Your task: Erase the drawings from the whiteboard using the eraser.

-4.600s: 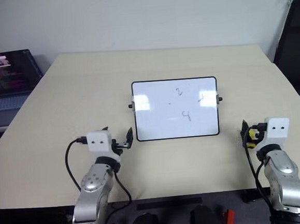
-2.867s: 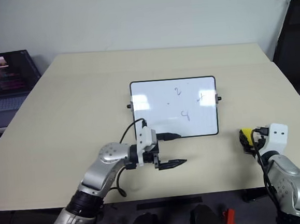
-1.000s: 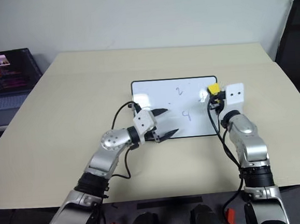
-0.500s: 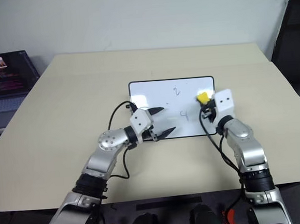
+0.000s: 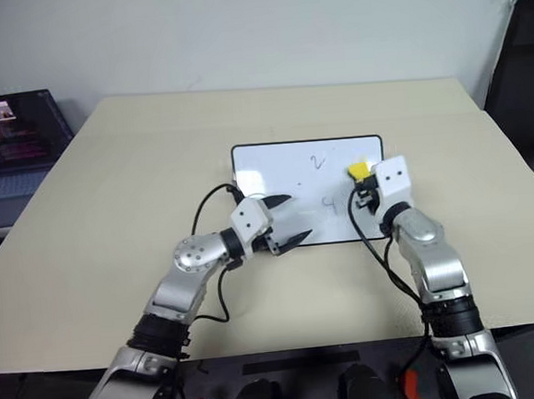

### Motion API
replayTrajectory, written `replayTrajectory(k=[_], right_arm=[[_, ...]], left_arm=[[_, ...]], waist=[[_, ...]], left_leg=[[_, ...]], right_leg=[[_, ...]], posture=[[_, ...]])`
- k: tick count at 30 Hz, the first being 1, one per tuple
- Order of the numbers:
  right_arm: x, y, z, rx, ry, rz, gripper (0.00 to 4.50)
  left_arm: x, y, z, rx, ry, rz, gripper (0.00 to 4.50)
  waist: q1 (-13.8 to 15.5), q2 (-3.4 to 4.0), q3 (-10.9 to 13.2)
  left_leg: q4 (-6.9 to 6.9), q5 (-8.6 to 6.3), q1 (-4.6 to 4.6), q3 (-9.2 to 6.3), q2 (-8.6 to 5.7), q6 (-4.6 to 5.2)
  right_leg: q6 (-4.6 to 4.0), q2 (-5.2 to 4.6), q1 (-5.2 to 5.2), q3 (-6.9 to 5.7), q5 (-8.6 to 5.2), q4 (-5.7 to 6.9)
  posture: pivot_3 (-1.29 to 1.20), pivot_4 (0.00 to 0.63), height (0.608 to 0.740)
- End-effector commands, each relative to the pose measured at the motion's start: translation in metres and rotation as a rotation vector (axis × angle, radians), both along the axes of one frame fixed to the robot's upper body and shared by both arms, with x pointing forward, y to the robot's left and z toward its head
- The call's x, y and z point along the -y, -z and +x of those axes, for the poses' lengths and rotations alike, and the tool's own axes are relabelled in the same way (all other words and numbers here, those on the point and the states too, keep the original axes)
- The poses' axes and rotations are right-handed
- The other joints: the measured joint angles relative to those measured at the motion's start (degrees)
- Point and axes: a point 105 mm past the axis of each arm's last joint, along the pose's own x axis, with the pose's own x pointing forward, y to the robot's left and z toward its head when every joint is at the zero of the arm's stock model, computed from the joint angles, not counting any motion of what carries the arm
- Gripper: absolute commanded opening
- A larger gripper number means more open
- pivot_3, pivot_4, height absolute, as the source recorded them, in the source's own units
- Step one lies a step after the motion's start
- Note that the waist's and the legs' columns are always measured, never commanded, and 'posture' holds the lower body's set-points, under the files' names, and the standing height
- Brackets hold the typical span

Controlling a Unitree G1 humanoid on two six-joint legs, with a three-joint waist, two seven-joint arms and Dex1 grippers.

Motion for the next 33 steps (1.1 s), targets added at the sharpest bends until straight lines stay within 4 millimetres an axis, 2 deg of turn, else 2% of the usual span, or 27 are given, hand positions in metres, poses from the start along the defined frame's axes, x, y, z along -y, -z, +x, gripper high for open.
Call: replayTrajectory(k=[1, 5, 10, 14, 17, 19, 23, 27, 33], right_arm=[[0.027, -0.004, 0.006, 0.014, 0.139, -0.007, 1.19], [0.024, -0.002, 0.004, 0.006, 0.119, -0.001, 1.19], [0.006, 0.008, -0.005, -0.036, 0.015, 0.006, 1.19], [-0.020, 0.024, -0.020, -0.106, -0.151, -0.026, 1.19], [-0.031, 0.039, -0.031, -0.170, -0.227, -0.048, 1.19], [-0.034, 0.042, -0.034, -0.186, -0.249, -0.054, 1.19], [-0.030, 0.037, -0.030, -0.174, -0.226, -0.044, 1.19], [-0.019, 0.020, -0.027, -0.096, -0.171, 0.015, 1.19], [-0.015, 0.005, -0.036, -0.017, -0.173, 0.043, 1.19]], left_arm=[[0.004, -0.014, 0.001, 0.048, 0.011, -0.013, 4.50], [0.005, -0.014, 0.001, 0.048, 0.016, -0.013, 4.50], [0.005, -0.014, 0.001, 0.049, 0.017, -0.012, 4.50], [0.003, -0.014, 0.001, 0.050, 0.010, -0.012, 4.50], [0.002, -0.013, 0.000, 0.049, 0.007, -0.012, 4.50], [0.001, -0.013, 0.001, 0.048, 0.004, -0.011, 4.50], [0.000, -0.011, -0.001, 0.040, 0.004, -0.011, 4.50], [-0.002, -0.008, -0.009, 0.024, -0.016, -0.031, 4.50], [-0.003, -0.003, -0.027, 0.004, -0.071, -0.070, 4.50]], waist=[[0.02, 0.00, 0.00], [0.01, 0.00, 0.00], [-0.03, 0.00, 0.00], [-0.19, 0.00, 0.00], [-0.27, 0.00, 0.00], [-0.28, 0.00, 0.00], [-0.30, -0.01, -0.01], [-0.31, 0.00, 0.00], [0.04, -0.01, 0.01]], left_leg=[[-0.01, 0.00, -0.01, 0.00, 0.00, 0.00], [-0.04, 0.00, -0.02, 0.00, 0.00, 0.00], [-0.04, 0.00, -0.01, -0.01, 0.01, 0.00], [-0.05, 0.00, 0.00, 0.00, 0.02, 0.00], [-0.04, 0.00, 0.03, 0.00, 0.03, 0.00], [-0.04, 0.00, 0.03, -0.02, 0.04, 0.00], [-0.01, 0.00, 0.04, -0.02, 0.04, 0.00], [-0.03, 0.00, 0.03, -0.01, 0.04, 0.00], [-0.07, 0.00, -0.05, -0.02, 0.04, 0.00]], right_leg=[[0.00, 0.00, 0.00, 0.00, 0.00, -0.01], [0.00, 0.00, 0.00, 0.01, 0.00, -0.04], [0.00, 0.00, 0.00, 0.00, 0.00, -0.03], [0.00, 0.02, 0.00, 0.01, 0.00, -0.02], [-0.01, 0.03, 0.00, 0.02, 0.00, 0.00], [-0.01, 0.04, 0.00, 0.00, 0.00, 0.00], [-0.02, 0.04, 0.00, 0.02, 0.01, 0.01], [-0.02, 0.04, 0.00, 0.02, 0.01, 0.00], [-0.02, 0.02, -0.03, -0.01, 0.00, -0.08]], posture=[[0.00, 0.150, 0.740], [0.00, 0.150, 0.740], [0.00, 0.150, 0.740], [0.00, 0.150, 0.740], [0.00, 0.150, 0.740], [0.00, 0.150, 0.740], [0.00, 0.150, 0.740], [0.00, 0.150, 0.740], [0.00, 0.150, 0.740]])
